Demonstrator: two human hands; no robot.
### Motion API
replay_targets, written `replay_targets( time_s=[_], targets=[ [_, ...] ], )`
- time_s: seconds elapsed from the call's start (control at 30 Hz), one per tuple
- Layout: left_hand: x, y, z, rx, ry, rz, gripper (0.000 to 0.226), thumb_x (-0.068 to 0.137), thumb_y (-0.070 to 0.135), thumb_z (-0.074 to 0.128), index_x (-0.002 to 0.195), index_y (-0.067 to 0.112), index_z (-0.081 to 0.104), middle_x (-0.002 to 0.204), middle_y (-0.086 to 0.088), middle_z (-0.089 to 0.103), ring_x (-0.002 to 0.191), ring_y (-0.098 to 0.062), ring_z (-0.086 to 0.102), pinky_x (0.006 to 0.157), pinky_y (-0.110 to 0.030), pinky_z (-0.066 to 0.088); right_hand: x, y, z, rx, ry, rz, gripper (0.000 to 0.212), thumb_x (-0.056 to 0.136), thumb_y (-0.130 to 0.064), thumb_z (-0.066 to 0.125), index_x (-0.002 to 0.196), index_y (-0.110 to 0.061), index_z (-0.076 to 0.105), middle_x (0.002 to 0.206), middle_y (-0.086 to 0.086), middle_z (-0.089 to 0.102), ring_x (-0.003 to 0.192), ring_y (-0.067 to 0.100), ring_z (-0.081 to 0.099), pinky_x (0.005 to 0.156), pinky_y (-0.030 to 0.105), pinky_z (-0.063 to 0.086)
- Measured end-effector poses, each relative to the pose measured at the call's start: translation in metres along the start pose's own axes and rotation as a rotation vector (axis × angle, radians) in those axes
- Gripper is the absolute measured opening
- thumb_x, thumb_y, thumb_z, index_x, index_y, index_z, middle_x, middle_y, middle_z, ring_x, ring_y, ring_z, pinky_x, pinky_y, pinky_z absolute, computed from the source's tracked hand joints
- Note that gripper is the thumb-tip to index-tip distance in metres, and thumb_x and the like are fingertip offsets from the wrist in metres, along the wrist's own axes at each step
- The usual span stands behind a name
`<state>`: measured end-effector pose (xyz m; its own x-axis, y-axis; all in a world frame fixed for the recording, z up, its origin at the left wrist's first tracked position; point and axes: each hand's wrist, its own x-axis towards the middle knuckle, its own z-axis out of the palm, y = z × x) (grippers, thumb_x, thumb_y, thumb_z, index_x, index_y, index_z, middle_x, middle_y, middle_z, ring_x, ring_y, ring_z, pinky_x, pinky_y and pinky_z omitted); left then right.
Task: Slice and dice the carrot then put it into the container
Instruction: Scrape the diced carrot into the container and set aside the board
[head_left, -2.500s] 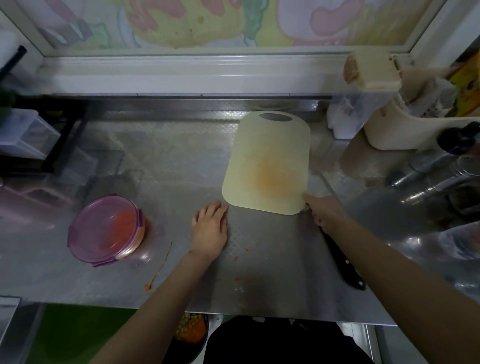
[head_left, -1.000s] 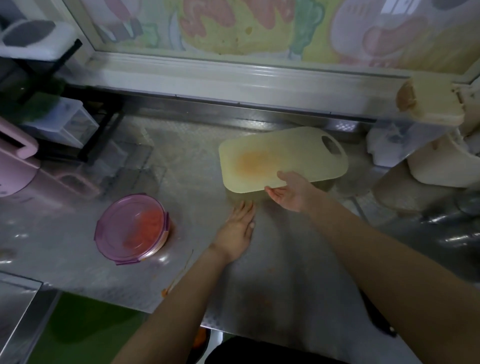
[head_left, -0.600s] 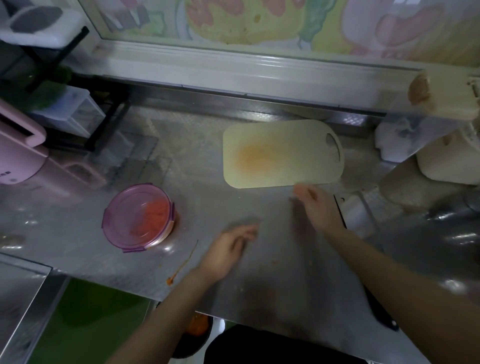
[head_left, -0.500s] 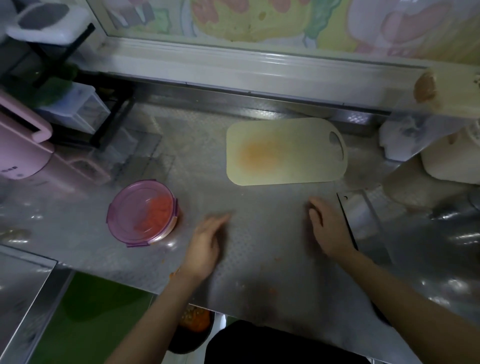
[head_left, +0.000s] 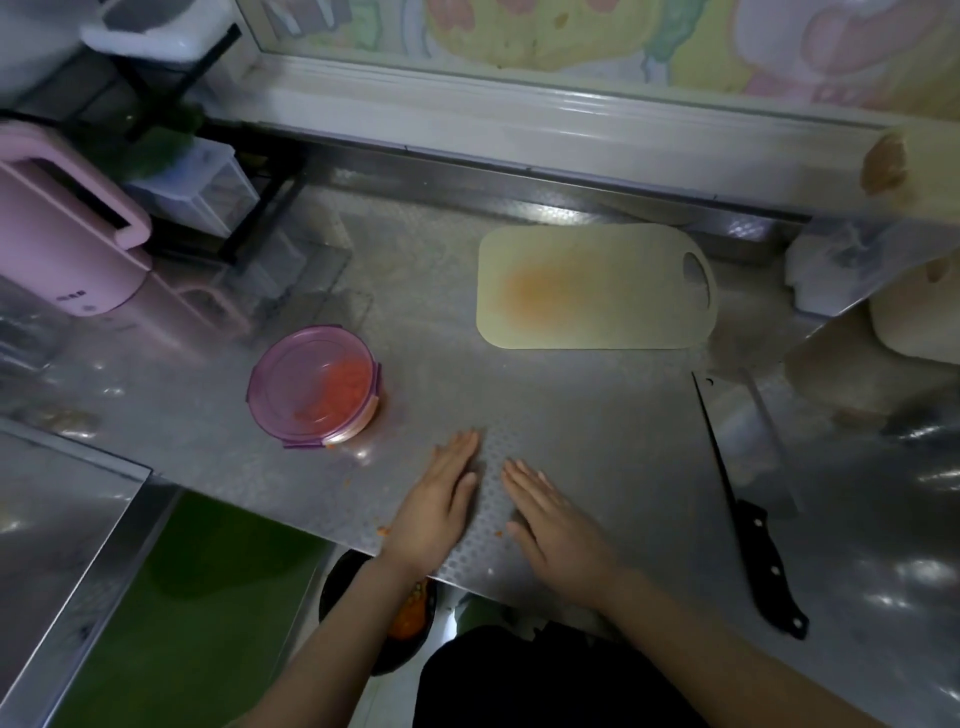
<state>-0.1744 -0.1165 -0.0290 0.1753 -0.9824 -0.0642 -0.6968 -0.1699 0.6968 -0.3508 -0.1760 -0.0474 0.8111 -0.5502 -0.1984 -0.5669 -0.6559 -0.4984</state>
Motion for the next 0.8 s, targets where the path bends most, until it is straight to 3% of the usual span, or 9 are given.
replay_targets(
  time_s=[0.07,0.13,0.23,0.3,0.37,0.5,0.57,0.7,0.8],
  targets=[
    [-0.008,-0.005,-0.007,0.064,0.181,-0.042,0.047,0.096,0.035,0.03,0.137,0.018,0.044,0.142,0.001,0.045,0.134,-0.018,0.037,0.117,-0.036,0.019,0.002,0.007,-0.007,0.006,0.014,-0.027,0.064,0.102,-0.042,0.013,0.135,0.004,0.044,0.142,0.015,0.046,0.133,0.024,0.042,0.116,0.024,0.008],
    [-0.02,-0.016,-0.017,0.179,0.375,-0.212,0.046,0.096,0.029,0.03,0.134,0.012,0.05,0.139,-0.008,0.05,0.133,-0.027,0.039,0.114,-0.049,0.022,0.005,0.012,-0.017,-0.004,0.044,-0.02,0.071,0.1,-0.047,0.009,0.141,0.003,0.036,0.149,0.013,0.035,0.139,0.023,0.031,0.116,0.021,0.002],
    [-0.038,-0.036,-0.029,0.303,0.416,-0.524,0.047,0.1,0.021,0.031,0.142,0.001,0.034,0.149,-0.019,0.033,0.14,-0.034,0.023,0.116,-0.046,0.01,0.011,0.016,-0.02,-0.092,0.016,0.011,0.066,0.099,-0.047,0.013,0.15,-0.005,0.009,0.157,0.0,0.0,0.142,0.005,-0.008,0.107,0.01,-0.02],
    [-0.04,-0.046,-0.033,0.249,0.361,-0.66,0.053,0.101,0.022,0.031,0.146,-0.003,0.018,0.154,-0.021,0.017,0.144,-0.032,0.01,0.118,-0.043,0.004,0.013,0.015,-0.017,-0.123,-0.015,0.01,0.075,0.092,-0.053,0.003,0.151,-0.007,0.002,0.158,0.001,-0.006,0.136,0.001,-0.018,0.103,0.009,-0.024],
    [-0.036,-0.054,-0.035,0.18,0.314,-0.649,0.055,0.102,0.024,0.029,0.147,-0.001,0.01,0.156,-0.017,0.009,0.145,-0.027,0.004,0.119,-0.039,0.002,0.013,0.015,-0.013,-0.117,-0.032,0.028,0.086,0.08,-0.057,-0.008,0.15,-0.007,0.0,0.159,0.002,-0.006,0.136,0.002,-0.02,0.105,0.011,-0.024],
    [-0.024,-0.055,-0.033,0.148,0.28,-0.57,0.055,0.102,0.028,0.024,0.149,0.003,0.009,0.157,-0.013,0.005,0.146,-0.021,0.002,0.119,-0.034,0.0,0.013,0.016,-0.013,-0.116,-0.044,0.038,0.084,0.084,-0.057,-0.002,0.15,-0.006,0.002,0.159,0.004,-0.003,0.137,0.003,-0.018,0.107,0.013,-0.02],
    [-0.021,-0.055,-0.032,0.15,0.286,-0.557,0.054,0.102,0.027,0.025,0.148,0.002,0.01,0.157,-0.013,0.006,0.146,-0.021,0.003,0.119,-0.033,-0.001,0.014,0.017,-0.016,-0.129,-0.056,0.046,0.075,0.093,-0.054,0.007,0.15,-0.006,0.002,0.159,0.004,-0.003,0.137,0.002,-0.018,0.107,0.013,-0.02],
    [-0.022,-0.065,-0.041,0.109,0.293,-0.511,0.051,0.102,0.025,0.027,0.148,0.004,0.019,0.156,-0.012,0.015,0.145,-0.02,0.011,0.119,-0.031,0.003,0.015,0.017,-0.014,-0.126,-0.049,0.042,0.089,0.078,-0.058,-0.007,0.151,-0.007,0.002,0.159,0.003,-0.003,0.138,0.003,-0.017,0.108,0.014,-0.018],
    [-0.029,-0.07,-0.046,0.141,0.227,-0.402,0.048,0.102,0.022,0.031,0.147,0.007,0.026,0.155,-0.008,0.019,0.144,-0.019,0.016,0.119,-0.029,0.007,0.014,0.019,-0.011,-0.111,-0.045,0.052,0.089,0.079,-0.058,-0.006,0.151,-0.006,0.005,0.16,0.004,-0.001,0.139,0.004,-0.015,0.111,0.016,-0.015]
  ],
)
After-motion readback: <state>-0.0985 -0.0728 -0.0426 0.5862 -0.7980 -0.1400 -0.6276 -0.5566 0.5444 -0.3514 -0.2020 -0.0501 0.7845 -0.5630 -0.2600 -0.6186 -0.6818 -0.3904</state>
